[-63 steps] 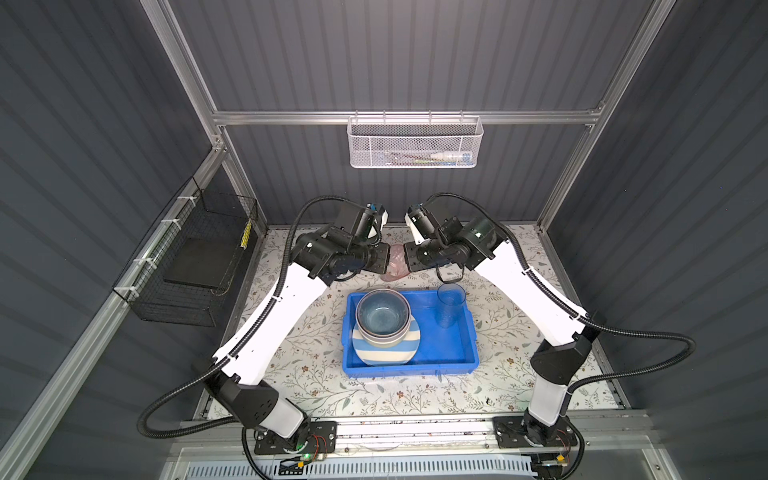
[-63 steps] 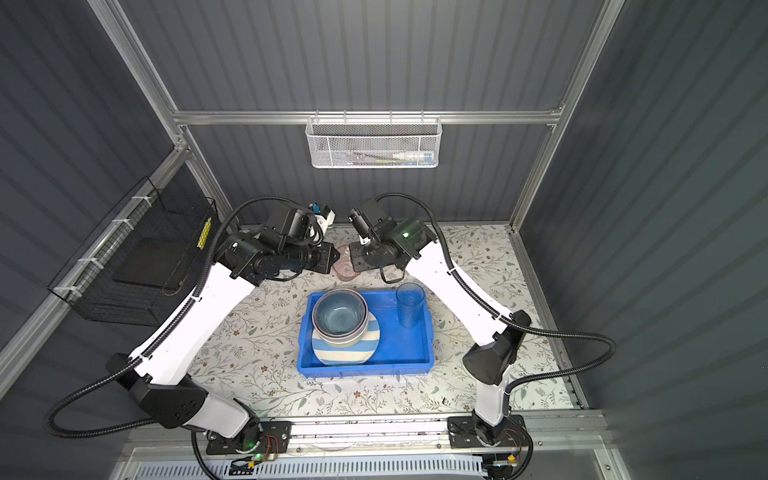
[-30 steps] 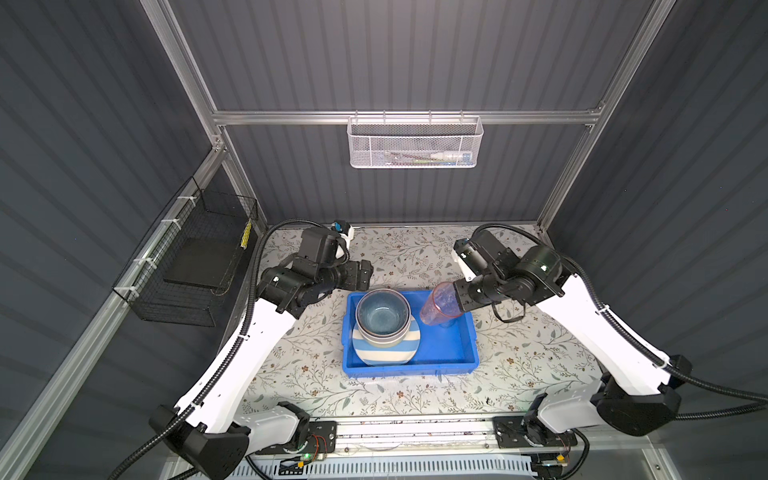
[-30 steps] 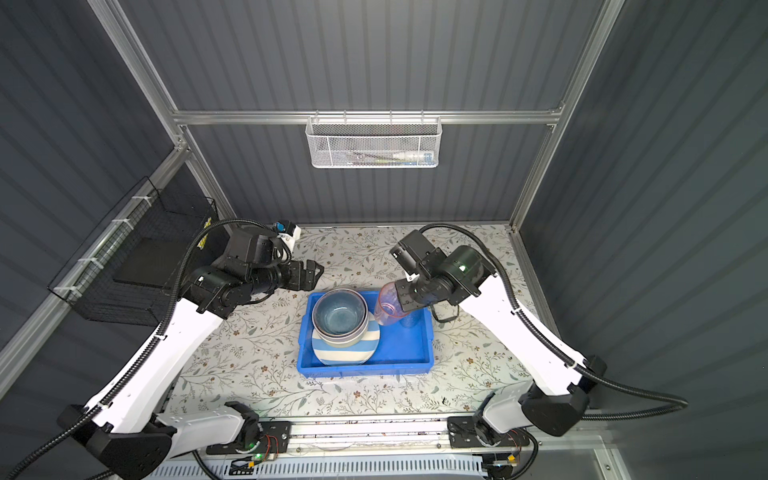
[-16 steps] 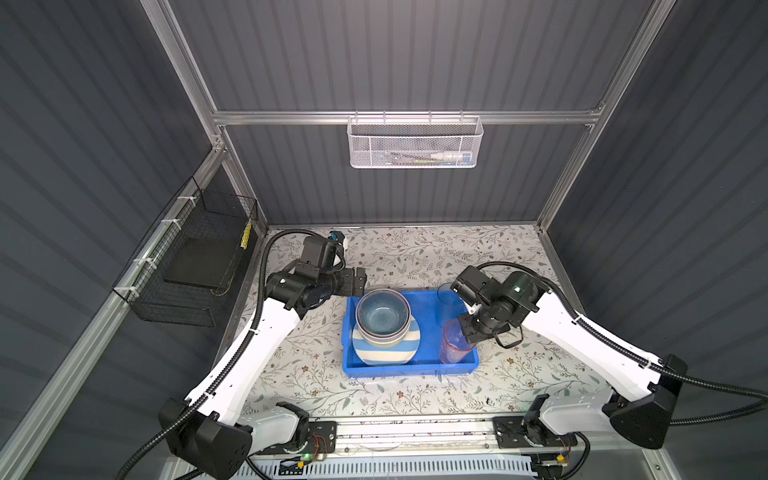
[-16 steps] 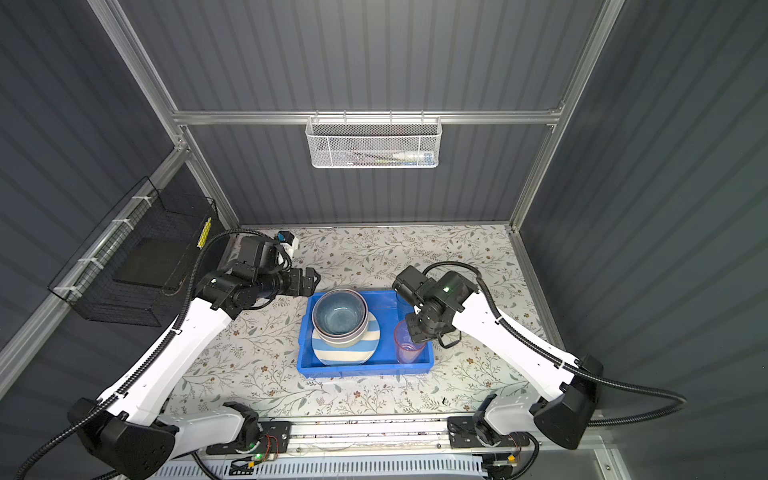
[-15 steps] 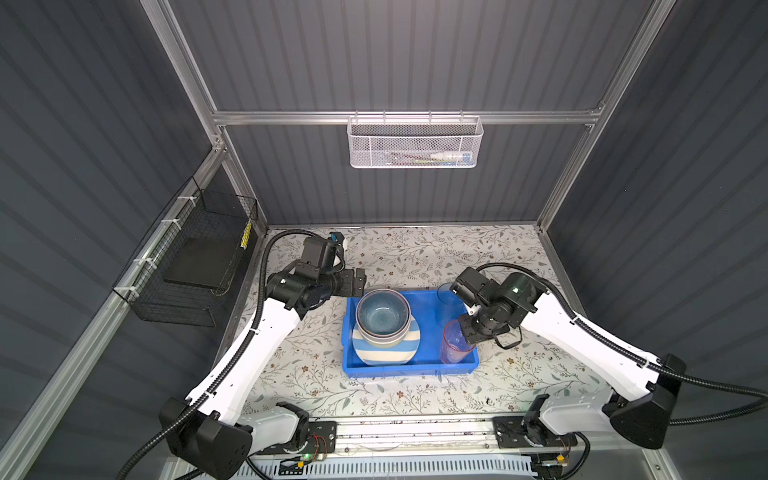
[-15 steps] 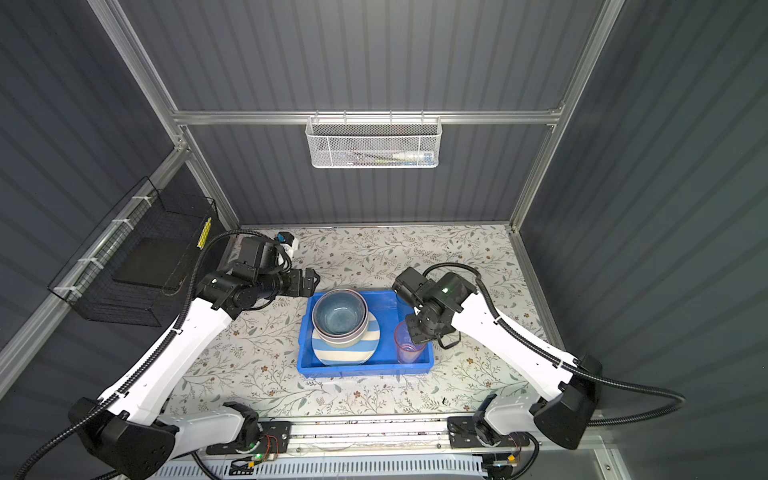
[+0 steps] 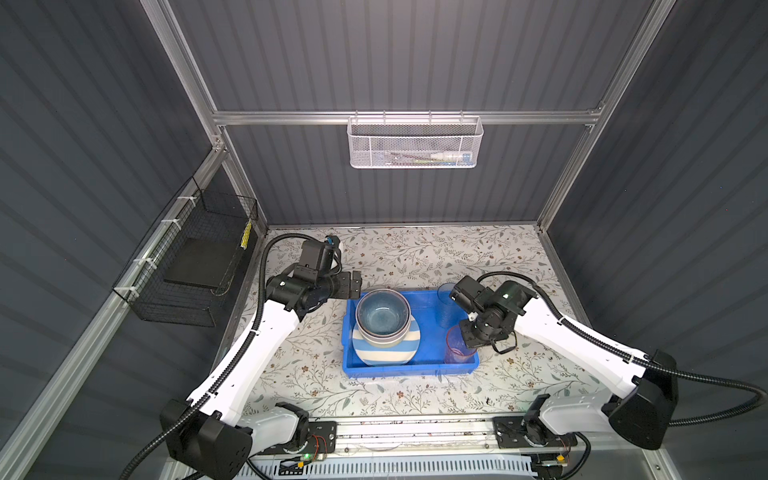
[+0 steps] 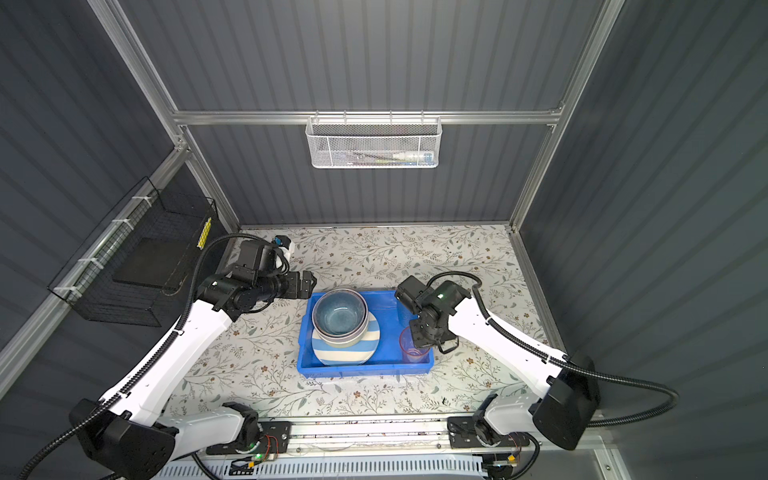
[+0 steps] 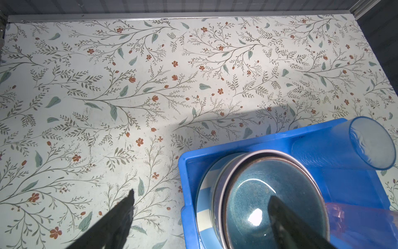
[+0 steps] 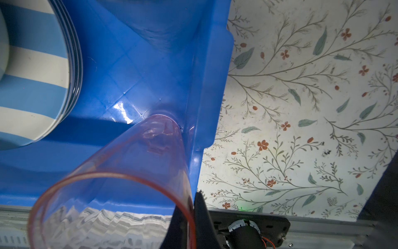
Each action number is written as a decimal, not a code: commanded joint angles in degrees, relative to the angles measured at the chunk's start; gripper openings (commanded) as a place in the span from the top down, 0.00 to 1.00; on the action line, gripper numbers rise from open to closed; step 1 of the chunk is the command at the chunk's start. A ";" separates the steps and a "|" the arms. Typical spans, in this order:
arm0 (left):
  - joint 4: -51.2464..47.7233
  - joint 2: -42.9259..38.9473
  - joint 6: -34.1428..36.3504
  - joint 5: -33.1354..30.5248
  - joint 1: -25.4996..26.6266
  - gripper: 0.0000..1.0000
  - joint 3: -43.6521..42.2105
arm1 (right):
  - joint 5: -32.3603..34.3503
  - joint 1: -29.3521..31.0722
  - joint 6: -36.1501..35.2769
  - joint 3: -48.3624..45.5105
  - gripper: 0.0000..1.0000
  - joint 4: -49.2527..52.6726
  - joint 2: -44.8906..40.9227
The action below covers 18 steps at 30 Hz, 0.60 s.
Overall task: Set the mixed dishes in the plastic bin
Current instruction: 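Lower the pink tumbler beside the blue tumbler with the right gripper while the left withdraws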
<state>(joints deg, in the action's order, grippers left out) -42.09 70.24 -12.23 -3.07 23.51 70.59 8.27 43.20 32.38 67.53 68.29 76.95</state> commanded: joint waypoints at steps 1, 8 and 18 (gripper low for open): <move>0.29 -1.15 -0.16 -0.79 -0.57 0.02 -1.33 | 0.34 -0.13 0.58 -0.87 1.00 -0.08 0.31; 0.24 -1.16 0.01 -1.06 -0.79 0.02 -2.03 | -0.67 -0.22 0.43 -1.70 0.96 -0.93 1.10; 0.47 -0.36 -0.15 -0.63 -1.36 0.01 -2.64 | -0.21 -0.22 0.81 0.29 0.80 0.69 0.23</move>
<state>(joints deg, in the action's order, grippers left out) -41.87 70.13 -12.23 -3.51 22.76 68.60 7.84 43.16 32.64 66.32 67.24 77.52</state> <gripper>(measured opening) 0.987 0.188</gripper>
